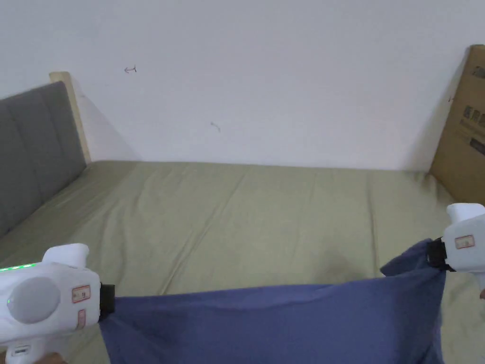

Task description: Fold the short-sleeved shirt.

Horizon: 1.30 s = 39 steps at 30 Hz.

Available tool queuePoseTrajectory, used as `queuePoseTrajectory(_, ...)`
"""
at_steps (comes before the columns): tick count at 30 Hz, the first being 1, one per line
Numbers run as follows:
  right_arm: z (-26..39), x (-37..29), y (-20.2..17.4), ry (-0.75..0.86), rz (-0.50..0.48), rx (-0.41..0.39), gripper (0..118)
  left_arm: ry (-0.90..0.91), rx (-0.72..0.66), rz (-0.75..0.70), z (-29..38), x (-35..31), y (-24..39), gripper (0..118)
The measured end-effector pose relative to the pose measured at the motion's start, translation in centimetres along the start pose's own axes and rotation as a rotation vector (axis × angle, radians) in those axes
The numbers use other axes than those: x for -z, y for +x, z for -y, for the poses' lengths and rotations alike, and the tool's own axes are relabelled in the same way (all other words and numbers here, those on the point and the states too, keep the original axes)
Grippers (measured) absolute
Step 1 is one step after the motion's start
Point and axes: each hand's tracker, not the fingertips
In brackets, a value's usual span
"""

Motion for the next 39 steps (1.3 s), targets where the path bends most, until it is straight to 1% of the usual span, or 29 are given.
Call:
queuePoseTrajectory(3,-1.8,-5.3,1.9,0.083,0.033,0.023,4,0.069,0.021,0.004,-2.4,-2.5,0.4,0)
queuePoseTrajectory(4,-2.3,-6.9,2.5,0.101,0.029,0.042,4,0.084,0.012,0.008,-3.2,-3.3,0.7,0)
queuePoseTrajectory(5,-2.8,-8.0,3.4,0.124,0.006,0.072,4,0.086,0.015,0.009,-4.2,-4.0,0.9,0)
queuePoseTrajectory(6,-3.2,-9.5,4.0,0.144,-0.012,0.101,4,0.114,0.052,0.023,-5.6,-4.7,1.2,0)
queuePoseTrajectory(9,-4.3,-13.6,4.9,0.239,-0.027,0.147,4,0.188,0.103,0.021,-9.5,-7.0,2.9,0)
queuePoseTrajectory(12,-5.6,-16.6,5.4,0.284,-0.028,0.185,4,0.247,0.123,0.018,-12.5,-9.1,4.6,0)
queuePoseTrajectory(14,-6.9,-17.3,5.8,0.295,-0.025,0.210,4,0.267,0.091,0.013,-14.2,-9.8,5.1,0)
queuePoseTrajectory(15,-7.7,-17.9,5.9,0.324,-0.038,0.225,4,0.279,0.067,0.014,-15.1,-10.1,5.3,0)
queuePoseTrajectory(17,-9.7,-19.0,6.1,0.389,-0.057,0.323,4,0.282,0.073,0.008,-17.1,-10.2,5.8,0)
queuePoseTrajectory(18,-10.9,-19.5,6.3,0.410,-0.101,0.353,4,0.301,0.062,-0.004,-18.2,-10.5,6.1,0)
queuePoseTrajectory(21,-15.1,-19.8,5.9,0.421,-0.062,0.330,4,0.366,0.036,-0.054,-22.1,-10.9,7.1,0)
queuePoseTrajectory(22,-16.5,-19.8,5.7,0.427,-0.054,0.328,4,0.371,0.054,-0.056,-23.6,-10.9,7.6,0)
queuePoseTrajectory(24,-19.4,-19.9,5.4,0.459,-0.061,0.336,4,0.419,0.030,-0.085,-27.2,-11.2,8.8,0)
queuePoseTrajectory(26,-22.2,-20.1,4.8,0.491,-0.042,0.336,4,0.462,0.024,-0.099,-30.6,-11.6,9.7,0)
queuePoseTrajectory(28,-25.1,-20.4,4.5,0.510,-0.010,0.309,4,0.504,0.057,-0.114,-33.9,-12.3,10.6,0)
queuePoseTrajectory(29,-26.3,-20.9,4.2,0.522,-0.016,0.304,4,0.524,0.054,-0.122,-35.7,-12.7,11.0,0)
queuePoseTrajectory(30,-27.9,-21.3,4.0,0.527,-0.012,0.299,4,0.526,0.085,-0.143,-37.5,-13.3,11.4,0)
queuePoseTrajectory(31,-29.0,-21.8,3.8,0.544,-0.001,0.310,4,0.557,0.071,-0.152,-38.5,-13.9,11.6,0)
queuePoseTrajectory(32,-29.8,-22.4,3.3,0.589,0.001,0.303,4,0.583,0.064,-0.150,-39.6,-14.5,11.7,0)
queuePoseTrajectory(33,-30.6,-23.0,2.7,0.603,0.023,0.270,4,0.607,0.066,-0.160,-40.3,-15.2,11.9,0)
queuePoseTrajectory(34,-31.3,-23.2,2.3,0.601,0.053,0.245,4,0.644,0.037,-0.161,-40.7,-15.6,11.9,0)
queuePoseTrajectory(35,-32.0,-23.3,2.1,0.597,0.061,0.221,4,0.657,0.049,-0.164,-41.1,-16.0,12.0,0)
queuePoseTrajectory(39,-32.2,-22.4,1.8,0.611,0.041,0.244,4,0.694,0.105,-0.200,-40.1,-15.2,11.6,0)
